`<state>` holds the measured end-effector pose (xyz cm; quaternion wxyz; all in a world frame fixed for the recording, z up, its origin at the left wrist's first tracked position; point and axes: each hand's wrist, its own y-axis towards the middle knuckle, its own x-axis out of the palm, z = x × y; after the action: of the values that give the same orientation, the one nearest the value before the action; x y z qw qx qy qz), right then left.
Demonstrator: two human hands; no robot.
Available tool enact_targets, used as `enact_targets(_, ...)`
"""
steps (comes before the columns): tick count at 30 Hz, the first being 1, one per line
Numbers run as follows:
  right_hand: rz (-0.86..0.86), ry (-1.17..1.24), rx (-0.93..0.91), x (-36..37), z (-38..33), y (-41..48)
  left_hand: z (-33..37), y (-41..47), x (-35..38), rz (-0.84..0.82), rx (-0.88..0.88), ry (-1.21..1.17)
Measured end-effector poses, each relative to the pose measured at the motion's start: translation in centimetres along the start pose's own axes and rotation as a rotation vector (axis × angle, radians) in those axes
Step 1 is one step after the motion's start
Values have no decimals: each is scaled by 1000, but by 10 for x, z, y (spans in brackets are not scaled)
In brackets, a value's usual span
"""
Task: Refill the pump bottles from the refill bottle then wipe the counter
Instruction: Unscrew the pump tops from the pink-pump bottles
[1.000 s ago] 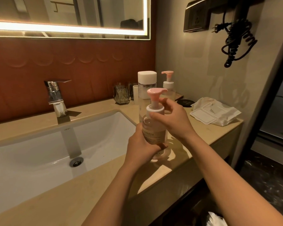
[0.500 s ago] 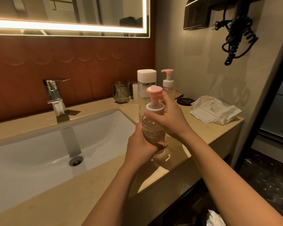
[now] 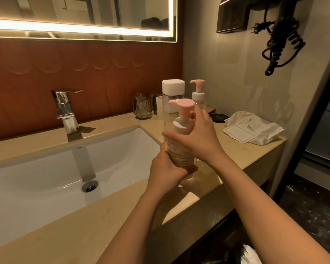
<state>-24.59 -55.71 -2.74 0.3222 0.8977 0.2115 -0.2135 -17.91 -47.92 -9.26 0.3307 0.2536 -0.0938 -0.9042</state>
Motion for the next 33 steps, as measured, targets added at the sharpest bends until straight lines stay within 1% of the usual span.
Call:
enact_targets(2, 75, 18, -8, 0, 2, -1, -1, 0, 0, 1, 4, 13)
enact_targets(3, 85, 39, -5, -1, 2, -1, -2, -1, 0, 3, 4, 20)
enact_targets(9, -106, 9, 5, -4, -2, 2, 1, -1, 0, 1, -5, 1)
enact_targets(11, -105, -50, 10, -3, -4, 3, 1, 0, 1, 3, -9, 5)
enact_targets(13, -35, -54, 23, -4, -7, 1, -1, 0, 1, 4, -11, 12)
enact_targets(15, 15, 50, 28, -8, -6, -2, -4, 0, 1, 0, -4, 31)
enact_targets(17, 4, 167, 34, -14, -7, -5, -6, 0, 0, -1, 1, 45)
enact_targets(22, 12, 352, -12, -30, -14, -3, -2, -2, -3, 0, 11, 38)
enact_targets(28, 131, 595, -70, -55, -27, 1, -1, -3, -3, 7, 7, 29)
enact_targets(31, 226, 702, -83, -70, -25, 3, -3, -2, -3, 5, 2, 32)
enact_targets(33, 261, 799, -88, -79, -16, 5, -4, -2, -2, 0, 0, 24)
